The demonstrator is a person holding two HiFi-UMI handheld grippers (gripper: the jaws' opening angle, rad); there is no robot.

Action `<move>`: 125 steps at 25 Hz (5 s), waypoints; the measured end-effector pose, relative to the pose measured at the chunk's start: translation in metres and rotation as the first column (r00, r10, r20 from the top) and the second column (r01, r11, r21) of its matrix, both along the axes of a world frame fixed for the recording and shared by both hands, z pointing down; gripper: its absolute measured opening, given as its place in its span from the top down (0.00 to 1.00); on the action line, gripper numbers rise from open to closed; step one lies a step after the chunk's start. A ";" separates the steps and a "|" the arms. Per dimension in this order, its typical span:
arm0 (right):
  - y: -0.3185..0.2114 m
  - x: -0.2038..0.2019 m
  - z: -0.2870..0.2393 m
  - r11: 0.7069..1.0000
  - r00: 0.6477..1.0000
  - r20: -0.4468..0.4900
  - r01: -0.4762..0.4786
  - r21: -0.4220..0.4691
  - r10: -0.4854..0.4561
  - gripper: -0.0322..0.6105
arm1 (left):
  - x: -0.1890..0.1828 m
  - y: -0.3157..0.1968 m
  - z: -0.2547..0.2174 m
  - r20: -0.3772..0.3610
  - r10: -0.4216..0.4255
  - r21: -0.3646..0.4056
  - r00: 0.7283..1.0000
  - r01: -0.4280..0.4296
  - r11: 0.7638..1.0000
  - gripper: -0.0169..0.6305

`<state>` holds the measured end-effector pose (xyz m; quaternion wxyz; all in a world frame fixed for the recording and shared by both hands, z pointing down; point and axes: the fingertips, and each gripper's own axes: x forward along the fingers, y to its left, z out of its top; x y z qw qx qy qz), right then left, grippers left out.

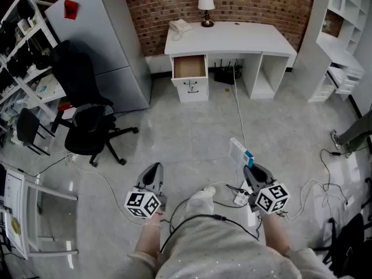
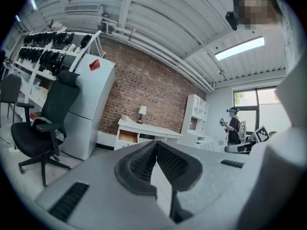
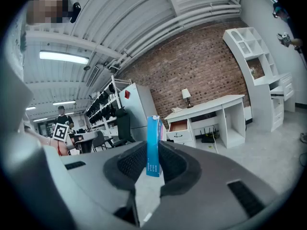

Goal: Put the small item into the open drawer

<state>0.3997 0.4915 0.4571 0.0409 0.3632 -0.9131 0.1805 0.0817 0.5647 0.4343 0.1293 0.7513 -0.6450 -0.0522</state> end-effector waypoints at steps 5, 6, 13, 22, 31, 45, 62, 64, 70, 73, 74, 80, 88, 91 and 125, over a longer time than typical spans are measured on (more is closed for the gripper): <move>0.008 -0.002 -0.003 1.000 1.000 -0.015 -0.002 0.026 0.003 0.83 | -0.001 0.012 -0.009 0.046 -0.019 0.029 0.999 0.018 0.999 0.96; 0.007 -0.002 -0.006 0.999 1.000 -0.020 -0.004 0.038 0.005 0.83 | -0.002 0.012 -0.012 0.065 -0.028 0.037 0.997 0.025 0.999 0.96; 0.001 0.002 -0.013 0.997 0.999 -0.028 -0.018 0.080 0.020 0.83 | -0.002 0.015 -0.025 0.126 -0.062 0.075 0.990 0.053 0.996 0.96; -0.020 0.008 -0.011 0.995 0.998 -0.034 -0.041 0.092 0.044 0.83 | -0.005 0.007 -0.028 0.137 -0.059 0.063 0.989 0.051 0.997 0.96; -0.080 -0.008 -0.004 0.993 0.996 -0.058 -0.067 0.101 0.073 0.83 | -0.047 -0.059 -0.016 0.136 -0.083 0.056 0.987 0.076 0.996 0.96; -0.239 -0.117 -0.014 0.991 0.993 -0.025 -0.111 0.074 0.113 0.83 | -0.141 -0.237 -0.022 0.126 0.014 0.046 0.992 -0.020 0.999 0.96; -0.372 -0.217 0.009 0.973 0.972 -0.032 -0.232 0.002 0.232 0.83 | -0.258 -0.386 -0.002 0.093 0.079 0.004 0.993 -0.080 0.997 0.96; -0.380 -0.222 0.009 0.972 0.971 -0.039 -0.235 -0.003 0.235 0.83 | -0.265 -0.394 0.003 0.077 0.070 0.001 0.995 -0.071 0.998 0.96; -0.394 -0.228 0.019 0.979 0.976 -0.076 -0.204 -0.019 0.202 0.83 | -0.265 -0.401 0.030 0.034 0.062 -0.040 0.998 -0.060 0.997 0.96; -0.406 -0.229 0.021 0.976 0.974 -0.081 -0.214 -0.027 0.211 0.83 | -0.268 -0.406 0.036 0.025 0.068 -0.057 0.997 -0.066 0.996 0.96; -0.412 -0.231 0.021 0.976 0.974 -0.081 -0.215 -0.028 0.212 0.83 | -0.272 -0.410 0.035 0.022 0.064 -0.056 0.998 -0.062 0.996 0.96; -0.456 -0.256 0.034 0.985 0.982 -0.091 -0.169 -0.035 0.165 0.83 | -0.290 -0.442 0.043 0.020 0.023 -0.063 1.000 -0.022 0.998 0.96; -0.546 -0.299 0.043 0.994 0.991 -0.105 -0.091 -0.058 0.084 0.83 | -0.315 -0.513 0.038 0.026 -0.015 -0.068 1.000 0.017 0.998 0.96; -0.576 -0.309 0.053 0.994 0.991 -0.120 -0.070 -0.083 0.060 0.83 | -0.317 -0.537 0.045 0.010 -0.028 -0.079 1.000 0.029 0.996 0.96; -0.740 -0.336 0.211 0.930 0.972 -0.170 -0.206 -0.306 0.159 0.83 | -0.253 -0.710 0.142 -0.074 0.162 -0.213 0.984 -0.175 0.961 0.96</move>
